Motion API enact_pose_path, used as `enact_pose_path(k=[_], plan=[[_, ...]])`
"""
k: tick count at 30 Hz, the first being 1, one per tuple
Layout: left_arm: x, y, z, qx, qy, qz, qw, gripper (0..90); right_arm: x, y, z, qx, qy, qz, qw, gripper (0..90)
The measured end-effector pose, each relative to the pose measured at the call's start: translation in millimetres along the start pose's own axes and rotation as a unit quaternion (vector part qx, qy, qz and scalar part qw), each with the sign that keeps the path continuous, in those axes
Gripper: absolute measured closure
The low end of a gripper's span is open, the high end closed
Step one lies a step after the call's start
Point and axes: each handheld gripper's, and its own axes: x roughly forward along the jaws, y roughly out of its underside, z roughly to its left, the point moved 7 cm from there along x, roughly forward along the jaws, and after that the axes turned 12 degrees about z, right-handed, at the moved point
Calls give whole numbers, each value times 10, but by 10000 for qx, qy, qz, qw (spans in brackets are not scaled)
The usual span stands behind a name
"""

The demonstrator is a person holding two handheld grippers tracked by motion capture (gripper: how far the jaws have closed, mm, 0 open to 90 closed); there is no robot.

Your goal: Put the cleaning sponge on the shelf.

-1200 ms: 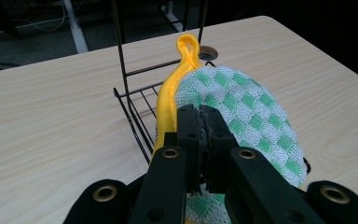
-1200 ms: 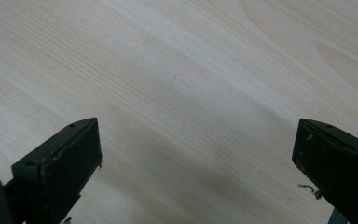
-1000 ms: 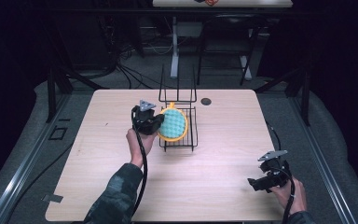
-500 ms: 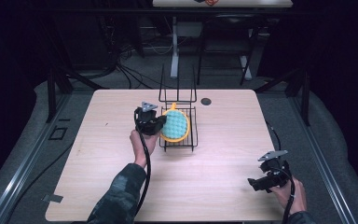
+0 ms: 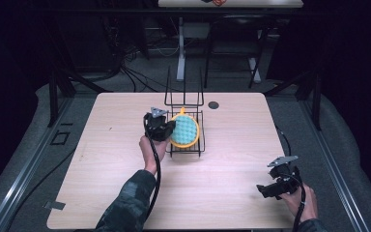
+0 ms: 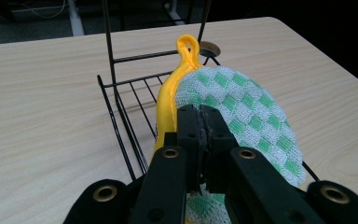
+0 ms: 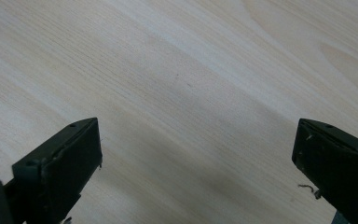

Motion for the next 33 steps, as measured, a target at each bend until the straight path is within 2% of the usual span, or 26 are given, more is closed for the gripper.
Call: enact_pose_path(k=[13, 21, 27, 33], plan=[[137, 56, 33, -166, -33, 73, 9998, 878, -6, 5, 19, -14, -50, 12, 10000, 10], [254, 105, 65, -391, 50, 210, 9990, 878, -3, 5, 13, -6, -34, 27, 10000, 13], [291, 134, 71, -471, 143, 308, 9983, 877, 6, 3, 19, 14, -58, 2, 10000, 13], [332, 148, 74, -467, 182, 386, 9980, 874, 8, 10, 13, 17, -50, 29, 10000, 14]])
